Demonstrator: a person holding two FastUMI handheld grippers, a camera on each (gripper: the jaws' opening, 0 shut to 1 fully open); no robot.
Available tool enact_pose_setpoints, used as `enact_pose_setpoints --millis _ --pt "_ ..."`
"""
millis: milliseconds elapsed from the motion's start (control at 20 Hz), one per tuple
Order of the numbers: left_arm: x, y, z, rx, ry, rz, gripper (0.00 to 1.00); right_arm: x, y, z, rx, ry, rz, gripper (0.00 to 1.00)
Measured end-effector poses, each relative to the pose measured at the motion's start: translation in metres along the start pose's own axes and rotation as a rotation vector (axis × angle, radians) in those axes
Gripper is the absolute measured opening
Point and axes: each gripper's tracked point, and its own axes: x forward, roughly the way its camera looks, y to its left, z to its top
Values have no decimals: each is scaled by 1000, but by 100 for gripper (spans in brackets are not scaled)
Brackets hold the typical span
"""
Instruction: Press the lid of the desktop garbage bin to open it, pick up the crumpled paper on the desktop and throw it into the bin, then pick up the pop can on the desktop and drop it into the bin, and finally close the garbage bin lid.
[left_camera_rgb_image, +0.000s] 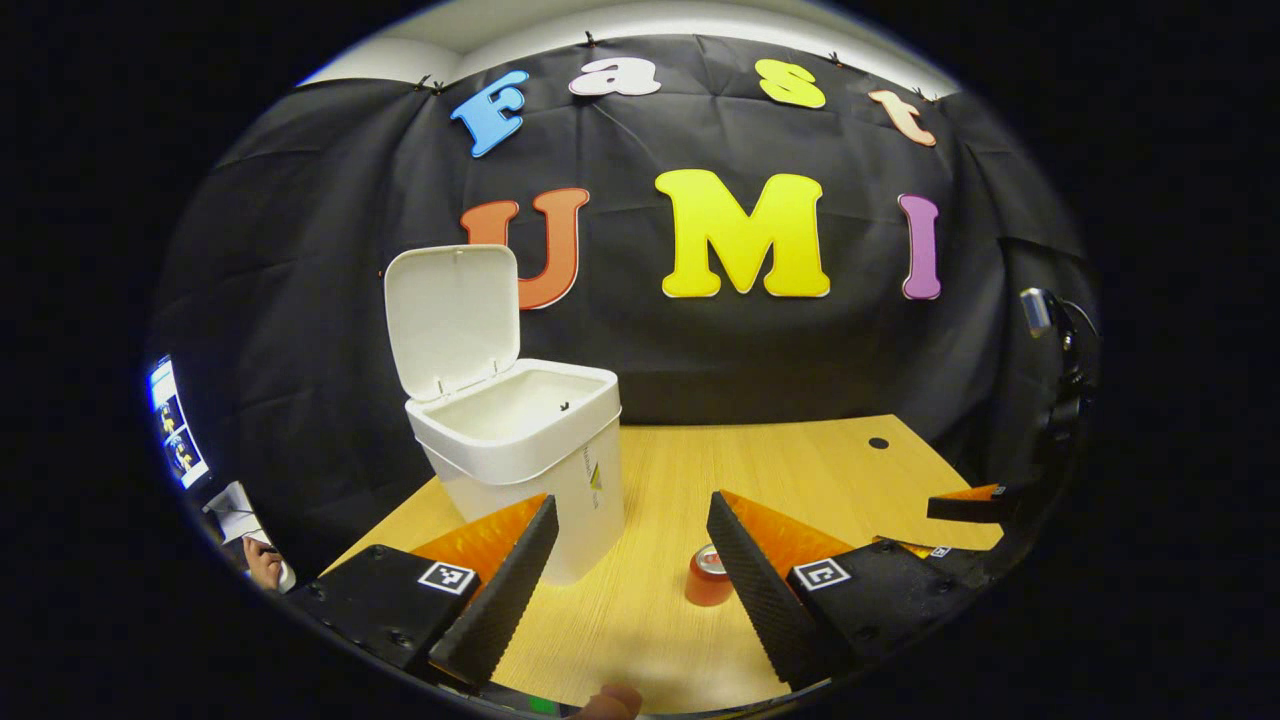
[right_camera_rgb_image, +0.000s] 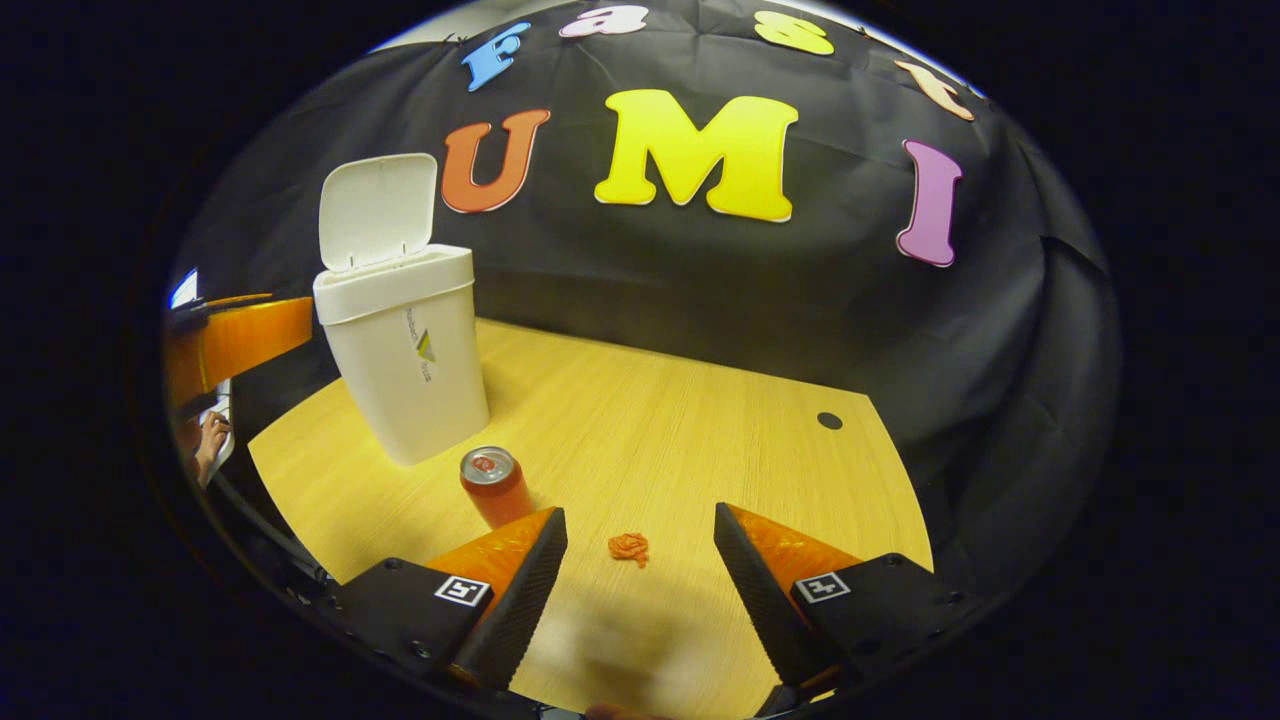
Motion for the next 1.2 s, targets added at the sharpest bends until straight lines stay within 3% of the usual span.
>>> enact_pose_setpoints --millis 450,600,750,1000,1150,1200 --pt "-19 0 -65 74 125 -16 99 79 -1 -70 -58 275 -48 93" --pt "-25 1 -82 87 156 -19 99 106 6 -89 -65 355 -17 94" --pt "-31 6 -91 103 175 -16 99 126 6 -97 -114 394 2 88" --pt "-38 18 -107 69 229 20 98 142 5 -109 -119 478 20 86" --pt "-39 18 -101 116 211 22 98 146 11 -109 -121 508 74 68" --pt "-40 17 -100 125 208 15 98 148 13 -110 -128 513 84 68"
